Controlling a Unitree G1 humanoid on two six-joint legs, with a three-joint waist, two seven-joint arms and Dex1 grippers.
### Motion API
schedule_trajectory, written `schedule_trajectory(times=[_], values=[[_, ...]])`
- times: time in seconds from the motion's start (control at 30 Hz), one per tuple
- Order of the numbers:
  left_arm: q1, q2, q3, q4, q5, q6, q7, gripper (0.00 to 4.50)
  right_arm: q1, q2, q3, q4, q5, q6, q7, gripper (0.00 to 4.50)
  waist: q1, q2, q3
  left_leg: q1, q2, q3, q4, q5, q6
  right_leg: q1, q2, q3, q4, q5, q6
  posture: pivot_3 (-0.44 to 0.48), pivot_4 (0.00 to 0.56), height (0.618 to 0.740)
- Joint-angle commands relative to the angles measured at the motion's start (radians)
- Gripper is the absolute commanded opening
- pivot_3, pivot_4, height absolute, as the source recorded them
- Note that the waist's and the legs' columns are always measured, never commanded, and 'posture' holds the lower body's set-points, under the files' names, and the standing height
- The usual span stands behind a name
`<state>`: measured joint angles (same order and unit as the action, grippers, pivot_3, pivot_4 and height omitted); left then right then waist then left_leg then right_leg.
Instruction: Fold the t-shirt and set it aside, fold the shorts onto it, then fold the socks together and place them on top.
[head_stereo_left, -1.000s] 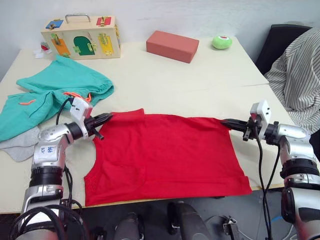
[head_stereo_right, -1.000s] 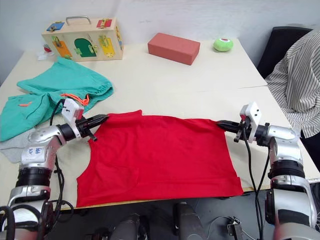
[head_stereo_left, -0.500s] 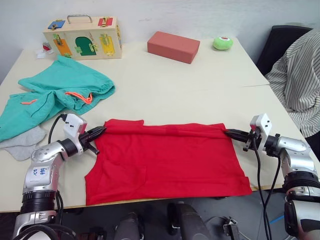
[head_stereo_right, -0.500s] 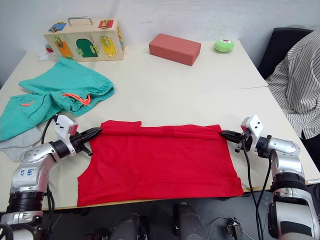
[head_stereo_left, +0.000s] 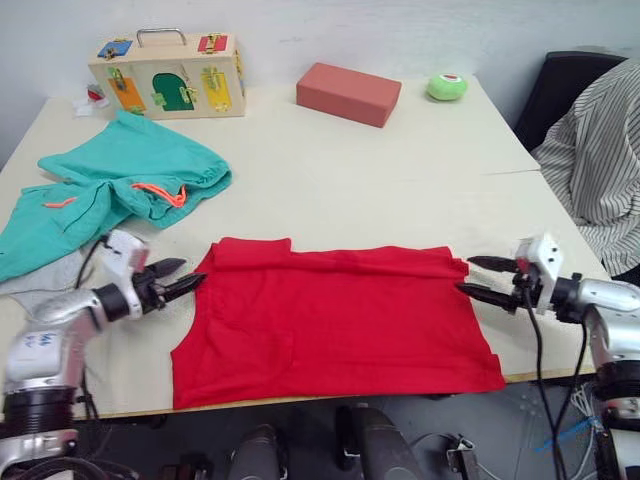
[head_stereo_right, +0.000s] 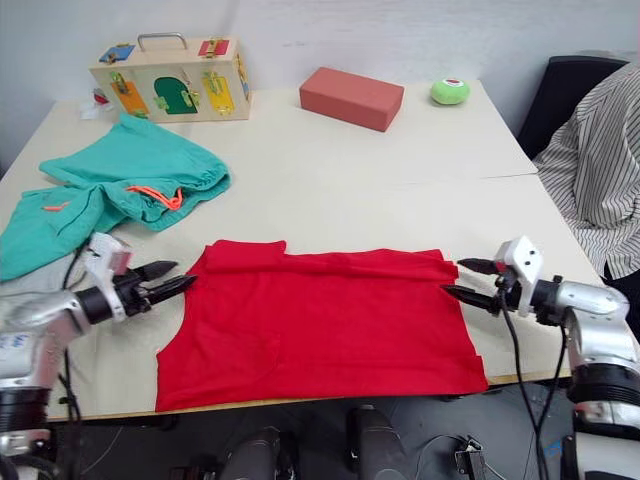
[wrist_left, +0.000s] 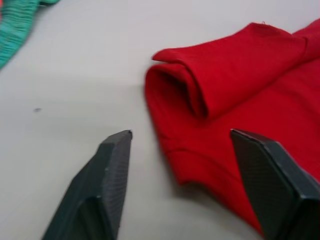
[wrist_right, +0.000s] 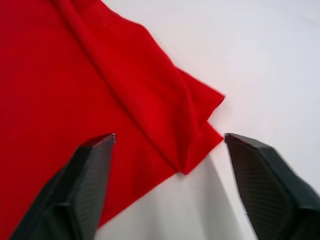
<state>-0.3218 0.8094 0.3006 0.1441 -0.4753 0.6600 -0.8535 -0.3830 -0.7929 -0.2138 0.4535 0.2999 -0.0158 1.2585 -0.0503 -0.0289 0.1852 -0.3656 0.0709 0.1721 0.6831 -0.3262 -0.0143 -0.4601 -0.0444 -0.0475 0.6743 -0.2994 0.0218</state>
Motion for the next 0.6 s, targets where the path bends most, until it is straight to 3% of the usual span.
schedule_trajectory(times=[0.03,0.17,0.23,0.3,0.6], values=[[-0.136,0.042,-0.01,0.06,-0.074,0.201,-0.029,4.48,0.011,-0.023,-0.039,-0.111,0.043,0.007,-0.013,4.5,0.002,0.0,0.0,0.0,0.0,0.0,0.0,0.0,0.0,0.0,0.0,0.0,0.0,0.0,0.0,0.0,0.15,0.74],[-0.309,0.065,-0.166,0.214,0.026,0.279,-0.044,4.48,0.021,-0.018,-0.019,-0.223,0.06,0.034,-0.024,4.5,0.009,0.0,0.0,0.0,-0.001,0.0,0.0,0.0,0.0,0.0,0.0,0.0,0.0,0.0,0.0,0.0,0.15,0.74],[-0.476,-0.009,-0.209,0.408,0.086,0.255,0.015,4.48,-0.001,0.005,0.001,-0.299,0.078,0.065,-0.047,4.5,0.013,0.0,0.0,0.0,-0.001,0.001,0.0,0.0,0.0,0.0,0.001,0.0,0.0,0.0,0.0,0.0,0.15,0.74],[-0.573,-0.054,-0.271,0.535,0.132,0.246,-0.015,4.48,-0.007,0.021,0.014,-0.353,0.091,0.095,-0.067,4.5,0.02,-0.001,0.0,-0.001,-0.004,0.001,0.001,0.0,0.0,-0.001,0.002,0.0,0.001,0.0,0.0,0.0,0.15,0.74],[-0.76,-0.145,-0.416,0.874,0.315,0.126,-0.116,4.48,0.035,0.027,0.019,-0.447,0.12,0.156,-0.108,4.5,0.023,-0.001,0.0,-0.001,-0.005,0.001,0.001,0.0,-0.001,-0.001,0.002,-0.001,0.0,0.0,0.0,0.0,0.15,0.74]])
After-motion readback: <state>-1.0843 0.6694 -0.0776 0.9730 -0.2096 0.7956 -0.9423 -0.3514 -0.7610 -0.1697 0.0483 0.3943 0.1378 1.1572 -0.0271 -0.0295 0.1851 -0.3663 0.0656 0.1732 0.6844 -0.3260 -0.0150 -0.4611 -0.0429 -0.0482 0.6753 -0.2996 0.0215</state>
